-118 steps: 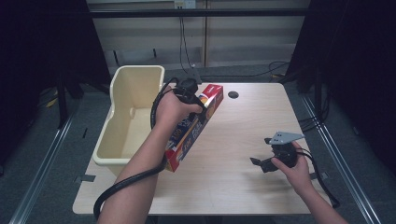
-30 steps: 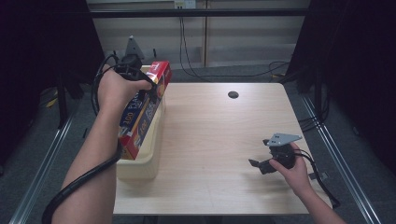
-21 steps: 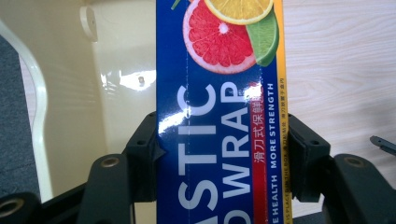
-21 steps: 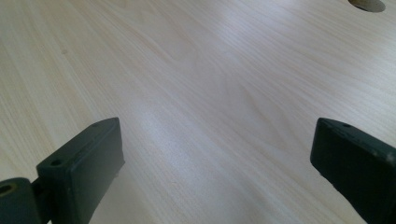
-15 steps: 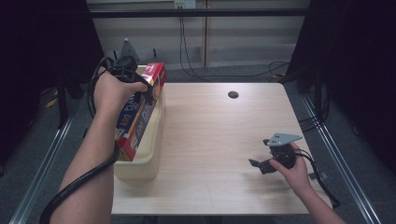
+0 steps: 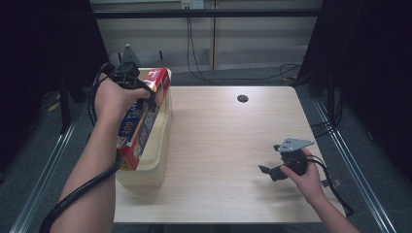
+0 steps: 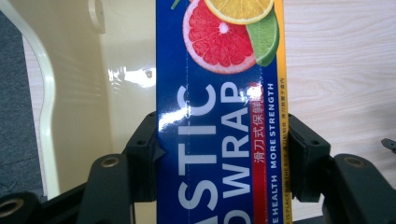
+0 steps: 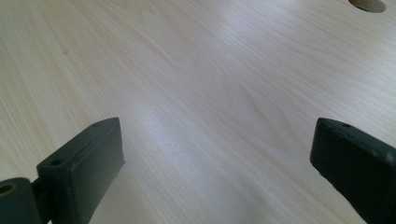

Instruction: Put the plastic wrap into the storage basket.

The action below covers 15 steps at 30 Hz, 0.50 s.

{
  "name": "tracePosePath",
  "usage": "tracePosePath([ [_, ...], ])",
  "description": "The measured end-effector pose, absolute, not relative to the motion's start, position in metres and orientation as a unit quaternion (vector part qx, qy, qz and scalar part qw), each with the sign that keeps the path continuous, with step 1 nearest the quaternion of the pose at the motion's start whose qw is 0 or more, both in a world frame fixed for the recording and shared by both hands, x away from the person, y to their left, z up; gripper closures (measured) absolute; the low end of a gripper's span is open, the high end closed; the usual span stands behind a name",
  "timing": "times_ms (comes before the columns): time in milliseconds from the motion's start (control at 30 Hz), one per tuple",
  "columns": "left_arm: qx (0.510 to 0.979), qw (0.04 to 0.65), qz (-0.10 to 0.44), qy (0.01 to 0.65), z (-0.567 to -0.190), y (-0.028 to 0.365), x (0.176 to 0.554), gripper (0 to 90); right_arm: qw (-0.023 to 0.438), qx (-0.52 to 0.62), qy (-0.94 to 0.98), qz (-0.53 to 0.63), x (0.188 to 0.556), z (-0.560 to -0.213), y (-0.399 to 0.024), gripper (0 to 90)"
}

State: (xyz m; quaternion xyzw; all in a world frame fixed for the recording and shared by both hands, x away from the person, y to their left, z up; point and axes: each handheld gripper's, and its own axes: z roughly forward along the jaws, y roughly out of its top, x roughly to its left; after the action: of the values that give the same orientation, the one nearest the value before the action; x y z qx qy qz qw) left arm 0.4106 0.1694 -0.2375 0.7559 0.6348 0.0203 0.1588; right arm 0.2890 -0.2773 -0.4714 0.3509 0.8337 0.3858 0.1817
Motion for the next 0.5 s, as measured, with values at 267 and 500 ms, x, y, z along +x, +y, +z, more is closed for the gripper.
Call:
tracePosePath([
  [267, 0.753, 0.163, 0.025, 0.637, -0.2311, 0.17, 0.4087, 40.9, 0.182, 0.35, 0.834, 0.386, 0.2888, -0.4712, -0.277, 2.6],
  [500, 0.75, 0.163, 0.035, 0.64, -0.2303, 0.1739, 0.4079, 40.9, 0.182, 0.351, 0.833, 0.388, 0.2887, -0.4706, -0.2773, 2.6],
])
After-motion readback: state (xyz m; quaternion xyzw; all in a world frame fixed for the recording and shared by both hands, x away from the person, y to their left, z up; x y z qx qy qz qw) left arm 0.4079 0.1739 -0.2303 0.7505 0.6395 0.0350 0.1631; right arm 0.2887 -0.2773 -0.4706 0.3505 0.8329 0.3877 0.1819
